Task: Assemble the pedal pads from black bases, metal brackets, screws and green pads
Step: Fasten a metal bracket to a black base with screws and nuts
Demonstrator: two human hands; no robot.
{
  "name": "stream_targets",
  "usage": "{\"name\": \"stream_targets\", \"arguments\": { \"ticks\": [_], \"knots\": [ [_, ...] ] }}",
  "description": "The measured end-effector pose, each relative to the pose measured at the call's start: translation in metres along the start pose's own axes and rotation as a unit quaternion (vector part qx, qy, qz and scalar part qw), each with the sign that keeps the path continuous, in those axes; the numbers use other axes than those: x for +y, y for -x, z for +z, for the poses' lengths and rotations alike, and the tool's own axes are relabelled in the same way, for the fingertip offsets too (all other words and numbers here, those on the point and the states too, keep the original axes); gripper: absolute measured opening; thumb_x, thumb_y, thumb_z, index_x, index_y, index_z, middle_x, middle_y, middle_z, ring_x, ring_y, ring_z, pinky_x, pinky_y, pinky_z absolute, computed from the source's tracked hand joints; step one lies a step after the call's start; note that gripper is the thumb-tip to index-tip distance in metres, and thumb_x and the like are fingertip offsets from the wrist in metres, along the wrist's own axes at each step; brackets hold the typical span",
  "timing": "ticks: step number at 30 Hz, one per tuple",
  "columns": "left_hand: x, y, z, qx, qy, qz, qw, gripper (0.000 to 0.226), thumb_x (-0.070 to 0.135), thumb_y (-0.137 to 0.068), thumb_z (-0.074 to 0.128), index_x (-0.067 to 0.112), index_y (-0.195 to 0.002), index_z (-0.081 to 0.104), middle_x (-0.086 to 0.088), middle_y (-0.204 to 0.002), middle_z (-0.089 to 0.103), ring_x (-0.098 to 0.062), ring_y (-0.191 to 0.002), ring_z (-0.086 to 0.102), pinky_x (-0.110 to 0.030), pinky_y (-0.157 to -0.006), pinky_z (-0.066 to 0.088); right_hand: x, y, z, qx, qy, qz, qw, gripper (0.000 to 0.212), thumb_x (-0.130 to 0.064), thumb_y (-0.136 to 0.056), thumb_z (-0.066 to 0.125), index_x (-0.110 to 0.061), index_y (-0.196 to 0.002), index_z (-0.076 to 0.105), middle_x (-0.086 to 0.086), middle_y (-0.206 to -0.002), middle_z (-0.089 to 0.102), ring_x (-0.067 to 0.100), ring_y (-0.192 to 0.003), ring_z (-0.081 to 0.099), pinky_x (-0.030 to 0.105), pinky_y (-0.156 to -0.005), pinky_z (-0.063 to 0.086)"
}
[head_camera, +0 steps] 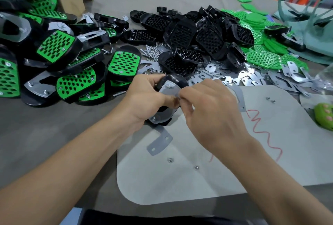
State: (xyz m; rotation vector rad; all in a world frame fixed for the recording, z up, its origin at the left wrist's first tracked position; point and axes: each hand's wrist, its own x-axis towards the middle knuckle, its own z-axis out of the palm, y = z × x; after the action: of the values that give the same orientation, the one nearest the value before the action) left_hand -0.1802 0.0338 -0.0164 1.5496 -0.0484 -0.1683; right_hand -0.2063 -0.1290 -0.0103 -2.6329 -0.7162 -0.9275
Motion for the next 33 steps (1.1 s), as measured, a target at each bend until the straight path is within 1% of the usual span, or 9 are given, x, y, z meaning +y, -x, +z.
{"name": "stream_targets", "arguments": {
  "ticks": [3, 6, 9, 13, 16, 21, 26, 29, 33],
  "knots": [
    [-0.001, 0.001, 0.002, 0.005, 0.001, 0.0, 1.0, 0.039, -0.013, -0.056, 0.081, 0.009, -0.089, 0.079, -0.008, -0.075, 0.07, -0.018, -0.065, 0.059, -0.027, -0.062, 0.05, -0.008, 0.002, 0.0, 0.03, 0.055, -0.057, 0.996, 0.023, 0.007, -0.079, 0.047, -0.01, -0.068, 0.058, 0.006, -0.062, 0.05, 0.03, -0.062, 0.046, 0.038, -0.069, 0.035],
    [-0.001, 0.003, 0.003, 0.027, 0.009, -0.004, 1.0, 0.037, -0.003, -0.053, 0.079, 0.002, -0.09, 0.077, -0.012, -0.079, 0.065, -0.02, -0.07, 0.055, -0.036, -0.065, 0.047, -0.011, 0.004, 0.002, 0.046, 0.067, -0.082, 0.993, 0.04, 0.008, -0.085, 0.023, -0.008, -0.069, 0.055, 0.009, -0.063, 0.047, 0.029, -0.061, 0.044, 0.041, -0.067, 0.038],
    [-0.003, 0.004, 0.004, 0.047, 0.037, -0.014, 0.998, 0.034, -0.003, -0.056, 0.077, -0.005, -0.09, 0.073, -0.012, -0.081, 0.06, -0.022, -0.072, 0.052, -0.041, -0.066, 0.041, -0.01, 0.003, 0.009, 0.062, 0.071, -0.084, 0.992, 0.047, 0.005, -0.09, 0.016, -0.008, -0.07, 0.056, 0.009, -0.063, 0.045, 0.029, -0.061, 0.042, 0.042, -0.065, 0.039],
    [-0.005, 0.006, 0.003, 0.073, 0.034, -0.001, 0.997, 0.032, -0.009, -0.06, 0.08, 0.003, -0.089, 0.078, -0.014, -0.082, 0.072, -0.02, -0.07, 0.06, -0.039, -0.068, 0.05, -0.01, 0.006, 0.023, 0.084, 0.06, -0.044, 0.994, 0.028, 0.011, -0.085, 0.04, -0.007, -0.073, 0.057, 0.008, -0.063, 0.045, 0.03, -0.061, 0.044, 0.042, -0.066, 0.038],
    [-0.006, 0.005, 0.002, 0.09, 0.024, 0.009, 0.996, 0.031, -0.01, -0.067, 0.083, 0.009, -0.091, 0.079, -0.018, -0.094, 0.077, -0.022, -0.076, 0.065, -0.048, -0.078, 0.058, -0.008, 0.006, 0.029, 0.072, 0.031, -0.017, 0.997, 0.018, 0.013, -0.077, 0.057, -0.005, -0.077, 0.059, 0.008, -0.062, 0.047, 0.031, -0.062, 0.046, 0.044, -0.067, 0.039],
    [-0.003, 0.003, 0.003, 0.126, -0.01, 0.065, 0.99, 0.033, 0.005, -0.061, 0.08, 0.021, -0.09, 0.08, -0.021, -0.091, 0.075, -0.022, -0.073, 0.062, -0.045, -0.071, 0.055, -0.014, -0.003, 0.034, 0.072, 0.008, 0.021, 0.997, 0.015, 0.01, -0.079, 0.056, -0.004, -0.08, 0.059, 0.008, -0.067, 0.052, 0.032, -0.062, 0.047, 0.045, -0.068, 0.04],
    [-0.006, -0.003, -0.001, 0.17, -0.052, 0.096, 0.979, 0.036, 0.005, -0.062, 0.079, 0.023, -0.093, 0.079, -0.01, -0.088, 0.077, -0.04, -0.083, 0.072, -0.062, -0.074, 0.059, -0.025, -0.017, 0.039, 0.089, -0.044, 0.123, 0.987, 0.014, 0.005, -0.084, 0.061, -0.009, -0.079, 0.059, 0.002, -0.065, 0.059, 0.029, -0.063, 0.051, 0.039, -0.073, 0.038],
    [-0.009, -0.006, -0.002, 0.194, -0.083, 0.103, 0.972, 0.039, 0.007, -0.058, 0.075, 0.024, -0.093, 0.078, -0.01, -0.084, 0.075, -0.026, -0.072, 0.066, -0.059, -0.069, 0.057, -0.028, -0.023, 0.038, 0.087, -0.021, 0.138, 0.986, 0.012, -0.003, -0.082, 0.067, -0.011, -0.076, 0.06, 0.001, -0.059, 0.057, 0.028, -0.058, 0.051, 0.037, -0.071, 0.038],
    [-0.01, -0.007, -0.003, 0.2, -0.121, 0.124, 0.964, 0.042, 0.007, -0.058, 0.077, 0.029, -0.094, 0.076, -0.003, -0.082, 0.076, -0.035, -0.08, 0.07, -0.053, -0.07, 0.059, -0.029, -0.027, 0.035, 0.074, 0.029, 0.132, 0.988, 0.009, -0.005, -0.073, 0.062, -0.013, -0.071, 0.058, 0.0, -0.051, 0.05, 0.027, -0.052, 0.045, 0.037, -0.07, 0.031]
  ]
}}
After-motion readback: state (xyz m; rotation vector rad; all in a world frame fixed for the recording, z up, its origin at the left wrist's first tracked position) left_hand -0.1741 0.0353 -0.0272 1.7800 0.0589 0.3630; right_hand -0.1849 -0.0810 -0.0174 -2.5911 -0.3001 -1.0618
